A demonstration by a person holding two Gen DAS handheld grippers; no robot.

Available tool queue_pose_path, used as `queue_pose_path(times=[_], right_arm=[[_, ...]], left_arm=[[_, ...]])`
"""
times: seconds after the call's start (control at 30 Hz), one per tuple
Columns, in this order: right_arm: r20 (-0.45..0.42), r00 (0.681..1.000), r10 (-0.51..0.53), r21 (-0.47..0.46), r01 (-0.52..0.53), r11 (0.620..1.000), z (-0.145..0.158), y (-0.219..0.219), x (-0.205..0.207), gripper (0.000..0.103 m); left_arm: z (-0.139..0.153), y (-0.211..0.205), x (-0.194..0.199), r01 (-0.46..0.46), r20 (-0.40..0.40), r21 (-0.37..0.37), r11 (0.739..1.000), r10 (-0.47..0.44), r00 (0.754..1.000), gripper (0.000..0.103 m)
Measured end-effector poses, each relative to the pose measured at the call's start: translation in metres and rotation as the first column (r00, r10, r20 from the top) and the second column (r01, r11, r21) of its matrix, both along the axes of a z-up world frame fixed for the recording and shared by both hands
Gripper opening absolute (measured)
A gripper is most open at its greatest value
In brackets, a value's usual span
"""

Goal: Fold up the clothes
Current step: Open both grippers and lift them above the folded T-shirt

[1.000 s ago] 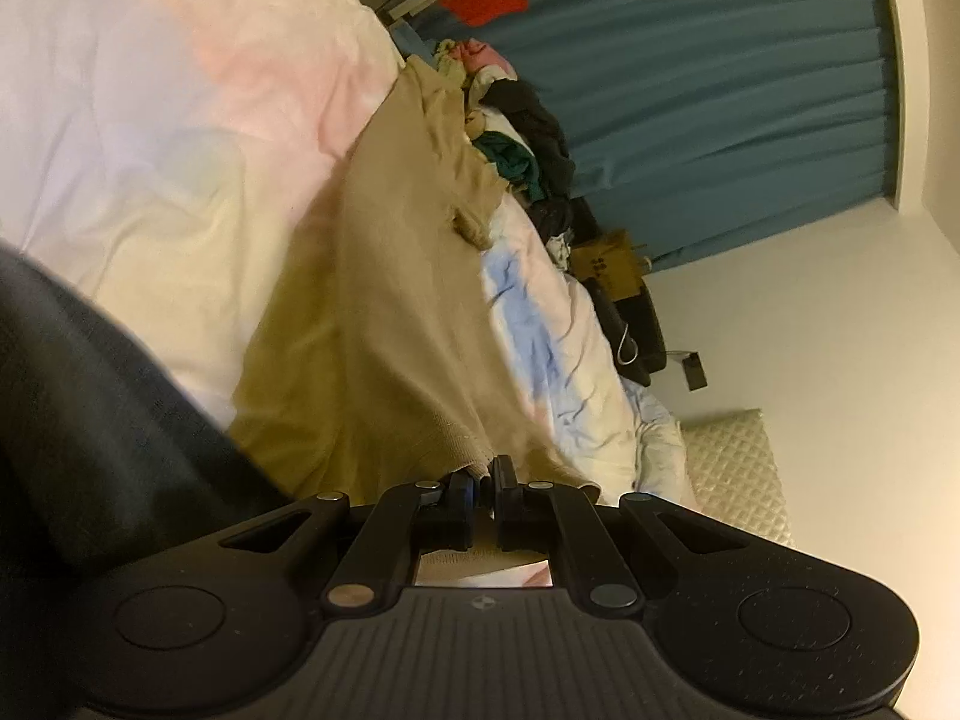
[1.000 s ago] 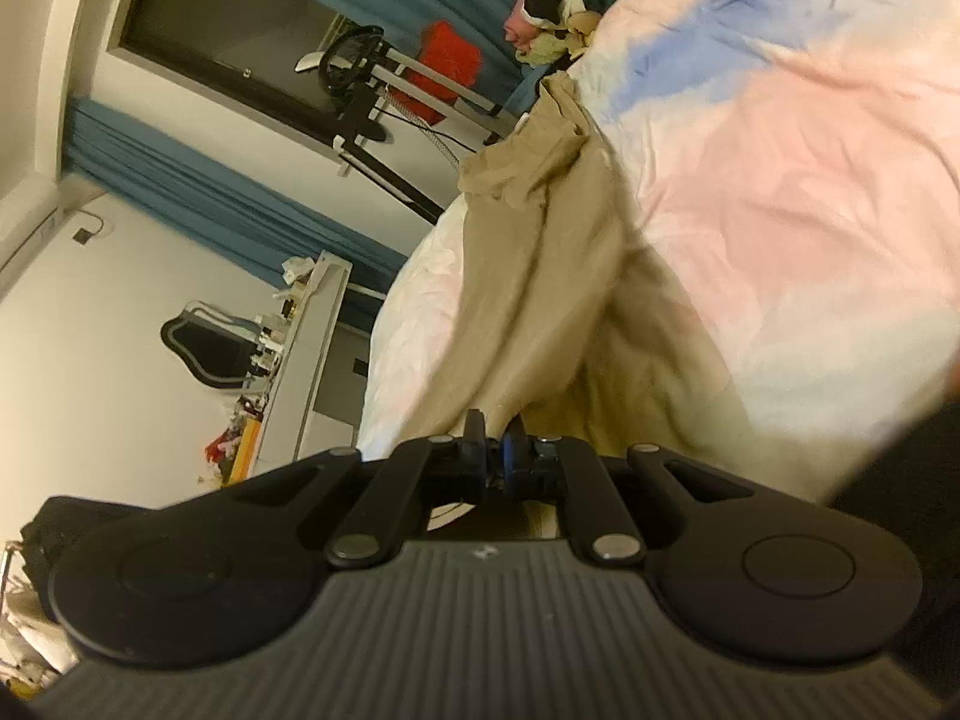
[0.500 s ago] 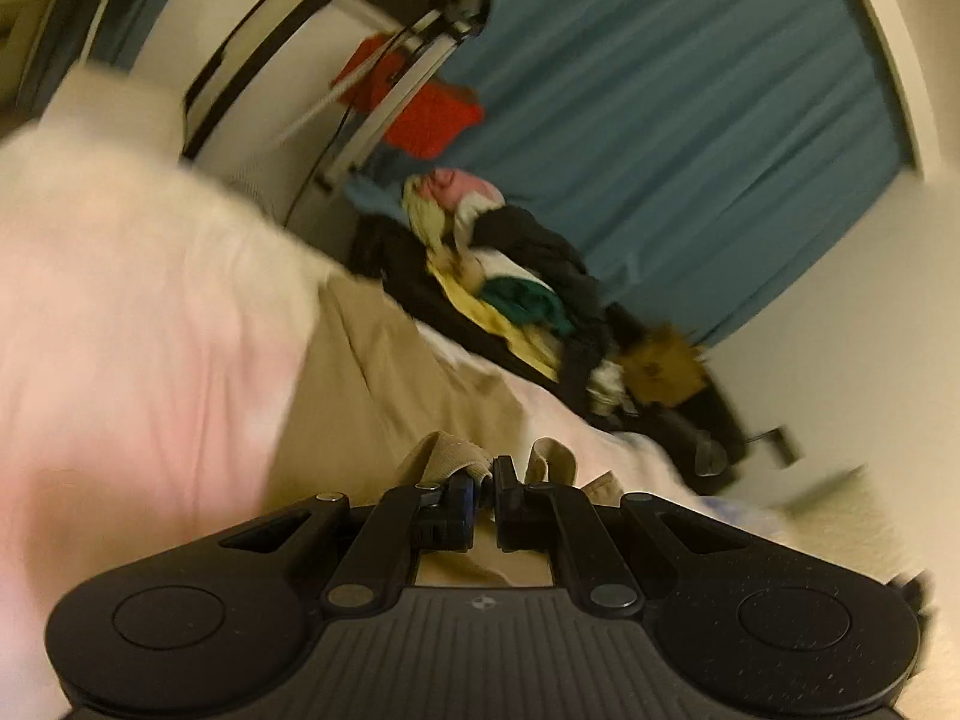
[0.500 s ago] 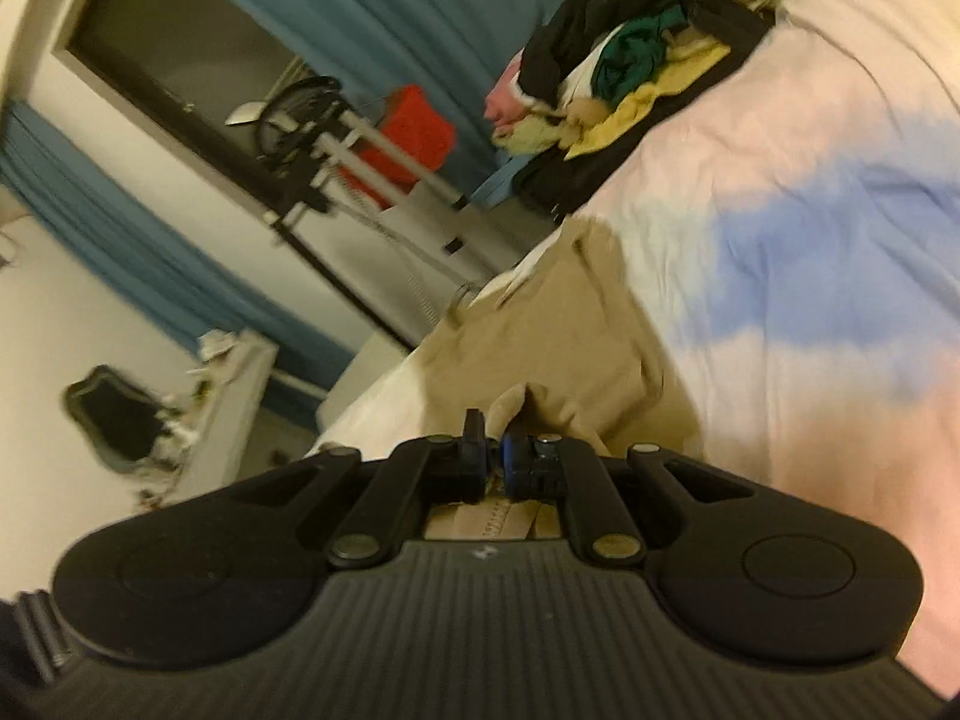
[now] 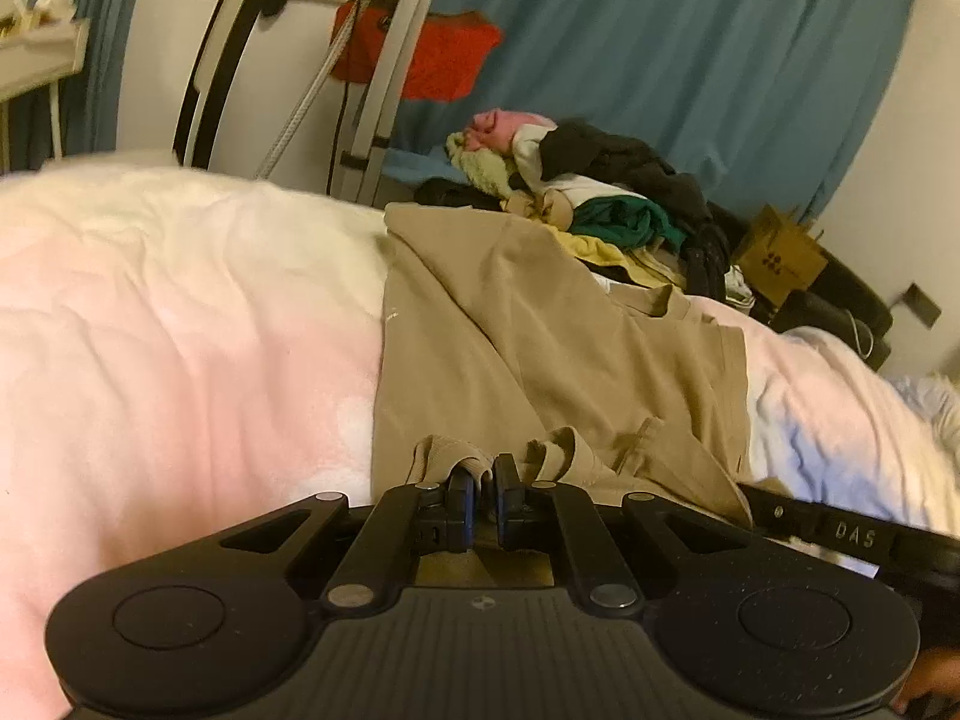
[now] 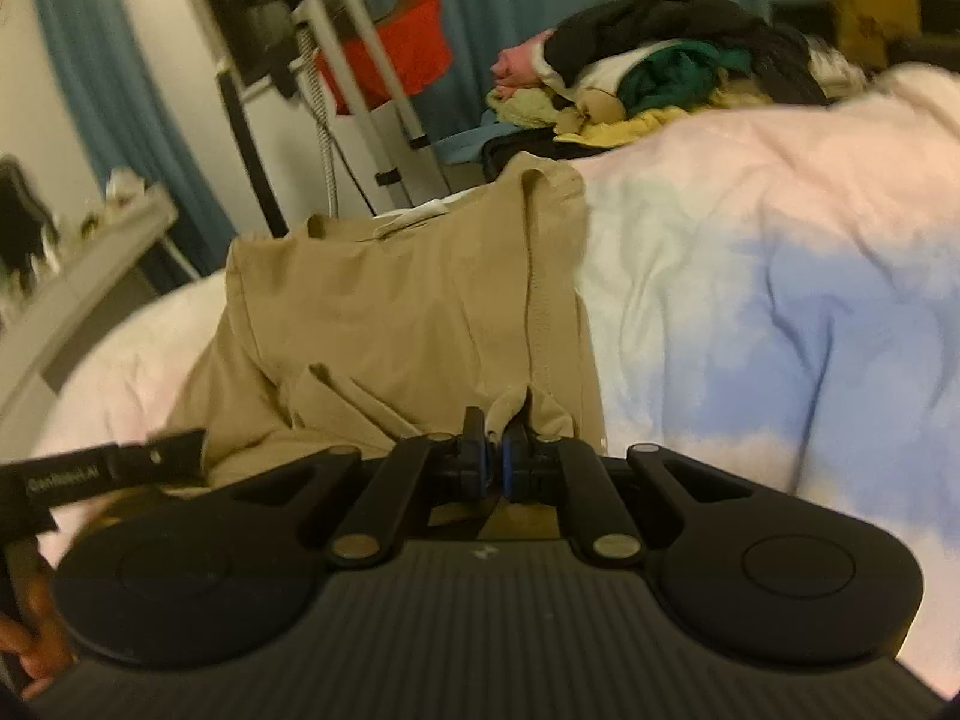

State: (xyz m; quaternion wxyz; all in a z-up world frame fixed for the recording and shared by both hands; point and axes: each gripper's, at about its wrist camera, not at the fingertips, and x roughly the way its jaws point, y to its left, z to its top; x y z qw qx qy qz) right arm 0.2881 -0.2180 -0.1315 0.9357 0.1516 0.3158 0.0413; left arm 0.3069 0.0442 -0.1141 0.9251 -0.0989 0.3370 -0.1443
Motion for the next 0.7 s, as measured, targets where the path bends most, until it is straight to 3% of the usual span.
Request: queue_pose_path(times=[0.1,0.17,0.2,0.27,0.33,0.37,0.5,0.53,0.57,0.7], right_arm=[[0.017,1.000,-0.001,-0.043,0.002,0.999,0.016,0.008,-0.013,0.011],[0.032,0.999,-0.006,-0.045,0.007,0.999,0.029,0.011,-0.027,0.014],[0.043,0.999,-0.008,-0.042,0.010,0.999,0.036,0.013,-0.036,0.018],[0.070,0.997,-0.014,-0.033,0.016,0.999,0.051,0.015,-0.056,0.032],[0.111,0.994,-0.010,-0.036,0.014,0.999,0.067,0.020,-0.080,0.056],[0.135,0.991,-0.007,-0.042,0.013,0.999,0.076,0.023,-0.094,0.060],[0.221,0.975,0.009,-0.074,0.008,0.997,0.106,0.033,-0.149,0.067],[0.237,0.971,0.011,-0.076,0.008,0.997,0.111,0.035,-0.162,0.083],[0.255,0.967,0.013,-0.076,0.006,0.997,0.114,0.036,-0.176,0.092],[0.288,0.957,0.027,-0.100,0.002,0.995,0.115,0.043,-0.218,0.092]], left_arm=[[0.011,-0.005,-0.012,0.005,0.022,0.039,0.999,-0.006,1.000,0.021],[0.025,-0.006,-0.029,0.009,0.050,0.057,0.998,-0.012,0.999,0.042],[0.032,-0.006,-0.039,0.011,0.071,0.066,0.998,-0.016,0.997,0.047],[0.051,-0.006,-0.063,0.011,0.118,0.085,0.996,-0.021,0.993,0.059],[0.071,-0.005,-0.091,0.004,0.168,0.095,0.995,-0.020,0.986,0.070],[0.080,-0.003,-0.105,0.002,0.191,0.098,0.995,-0.020,0.981,0.078],[0.098,0.001,-0.167,0.004,0.269,0.093,0.996,-0.029,0.963,0.092],[0.100,0.003,-0.183,0.005,0.284,0.087,0.996,-0.030,0.958,0.099],[0.102,0.004,-0.198,0.006,0.299,0.081,0.997,-0.030,0.954,0.102],[0.102,0.000,-0.237,0.003,0.321,0.118,0.993,-0.042,0.946,0.103]])
